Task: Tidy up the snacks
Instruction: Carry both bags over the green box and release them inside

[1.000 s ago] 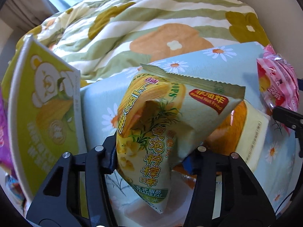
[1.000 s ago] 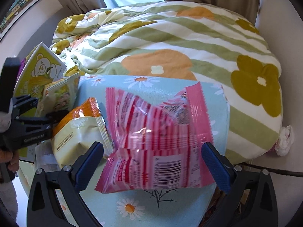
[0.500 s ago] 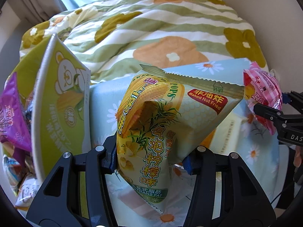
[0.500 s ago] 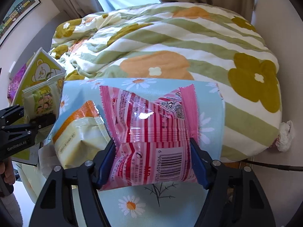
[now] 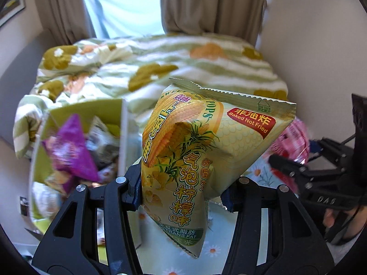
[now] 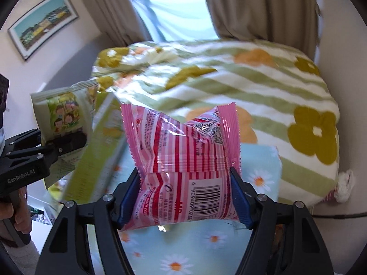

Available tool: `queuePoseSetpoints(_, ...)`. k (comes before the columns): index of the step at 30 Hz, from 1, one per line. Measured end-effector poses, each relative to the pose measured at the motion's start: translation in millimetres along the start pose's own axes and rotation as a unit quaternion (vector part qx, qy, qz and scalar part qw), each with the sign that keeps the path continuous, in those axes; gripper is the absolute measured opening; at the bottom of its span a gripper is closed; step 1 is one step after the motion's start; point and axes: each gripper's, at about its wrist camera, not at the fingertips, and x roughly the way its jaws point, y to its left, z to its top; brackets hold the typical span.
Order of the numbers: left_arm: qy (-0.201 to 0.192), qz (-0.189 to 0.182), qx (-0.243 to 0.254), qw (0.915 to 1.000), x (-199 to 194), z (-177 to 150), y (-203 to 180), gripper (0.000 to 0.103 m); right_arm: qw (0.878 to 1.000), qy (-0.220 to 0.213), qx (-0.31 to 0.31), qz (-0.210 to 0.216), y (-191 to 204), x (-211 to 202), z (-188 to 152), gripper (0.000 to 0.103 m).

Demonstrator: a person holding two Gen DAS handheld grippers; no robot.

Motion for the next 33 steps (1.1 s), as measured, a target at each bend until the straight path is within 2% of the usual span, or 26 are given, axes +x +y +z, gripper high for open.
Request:
queuePoseSetpoints(5, -0.03, 0.017, 0.001, 0.9994, -45, 13, 51, 0.048, 0.999, -0.037, -0.016, 0.029, 65, -18, 20, 0.068)
queuePoseSetpoints(12, -0.033, 0.036, -0.017, 0.9987, -59, 22, 142, 0.048, 0.996, -0.06, -0.034, 0.057, 154, -7, 46, 0.068)
queuePoseSetpoints(14, -0.026, 0.045, -0.025, 0.9984, -53, 27, 175, 0.048, 0.996, -0.061, -0.036, 0.062, 178, 6, 54, 0.068)
queuePoseSetpoints(20, 0.002, 0.039, -0.034, 0.9987, -20, 41, 247, 0.048, 0.996, -0.054, -0.028, 0.063, 222, 42, 73, 0.068)
queuePoseSetpoints(24, 0.028, 0.017, -0.024, 0.9992, 9, 52, 272, 0.048, 0.997, -0.049, -0.008, 0.052, 235, 65, 85, 0.068)
queuePoseSetpoints(29, 0.063, -0.013, 0.01, 0.9979, 47, 62, 281, 0.049, 0.998, -0.037, 0.024, 0.038, 241, 89, 96, 0.068)
queuePoseSetpoints(30, 0.069, -0.015, 0.015, 0.9974, 53, 62, 282, 0.054, 0.998, -0.035, 0.029, 0.035, 241, 92, 97, 0.068)
queuePoseSetpoints(32, 0.072, -0.015, 0.02, 0.9971, 60, 62, 283, 0.075, 0.998, -0.031, 0.038, 0.028, 241, 99, 99, 0.068)
queuePoseSetpoints(33, 0.069, -0.013, 0.02, 0.9973, 62, 59, 284, 0.099, 0.998, -0.03, 0.041, 0.026, 240, 100, 99, 0.068)
